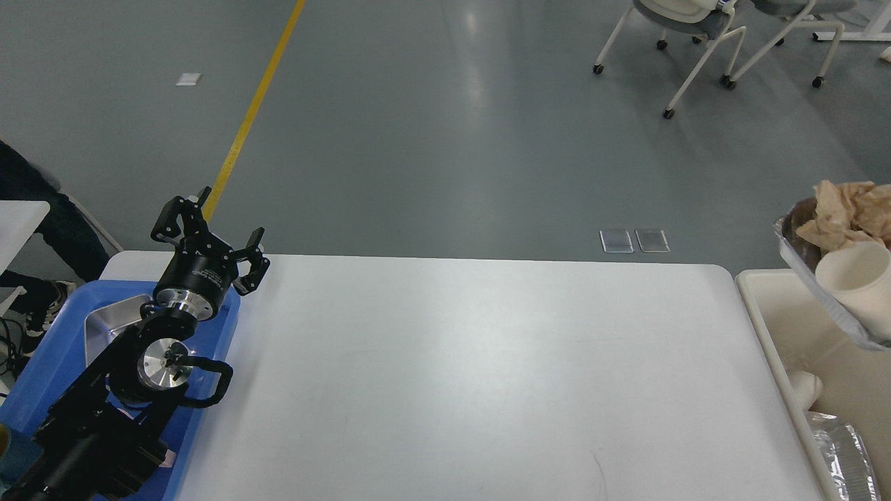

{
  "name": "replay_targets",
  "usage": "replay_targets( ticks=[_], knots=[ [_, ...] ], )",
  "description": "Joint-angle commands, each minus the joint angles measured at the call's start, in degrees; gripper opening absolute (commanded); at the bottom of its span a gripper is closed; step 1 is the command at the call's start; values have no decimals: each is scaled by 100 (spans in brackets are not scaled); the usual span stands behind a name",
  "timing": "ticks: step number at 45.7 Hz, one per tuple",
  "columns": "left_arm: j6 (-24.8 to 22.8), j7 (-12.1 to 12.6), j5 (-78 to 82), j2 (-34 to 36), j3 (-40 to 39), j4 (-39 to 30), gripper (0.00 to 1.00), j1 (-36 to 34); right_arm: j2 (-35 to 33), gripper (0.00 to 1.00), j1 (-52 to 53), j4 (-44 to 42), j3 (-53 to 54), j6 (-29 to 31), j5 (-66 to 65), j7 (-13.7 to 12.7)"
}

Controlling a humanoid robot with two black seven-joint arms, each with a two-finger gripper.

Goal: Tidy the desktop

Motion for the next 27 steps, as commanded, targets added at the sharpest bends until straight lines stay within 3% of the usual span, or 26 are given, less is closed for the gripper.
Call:
replay_targets(
  ticks=[1, 4, 5, 17, 27],
  knots=[
    [-21, 0, -1, 6, 8, 33, 97, 12, 155, 82, -409, -441, 1, -423, 46, -9],
    [-21, 0, -1, 6, 8, 24, 97, 21, 173, 99, -515, -555, 1, -669, 20, -18],
    [-21, 0, -1, 6, 8, 24, 97, 21, 191, 100, -524, -625, 1, -775, 20, -18],
    [-21, 0, -1, 15, 0, 24, 97, 30, 779, 100, -146, -846, 255, -1329, 46, 61],
    [-21, -9, -1, 59, -44, 15, 97, 196, 1957, 100, 476, -829, 590, -1426, 11, 0]
  ],
)
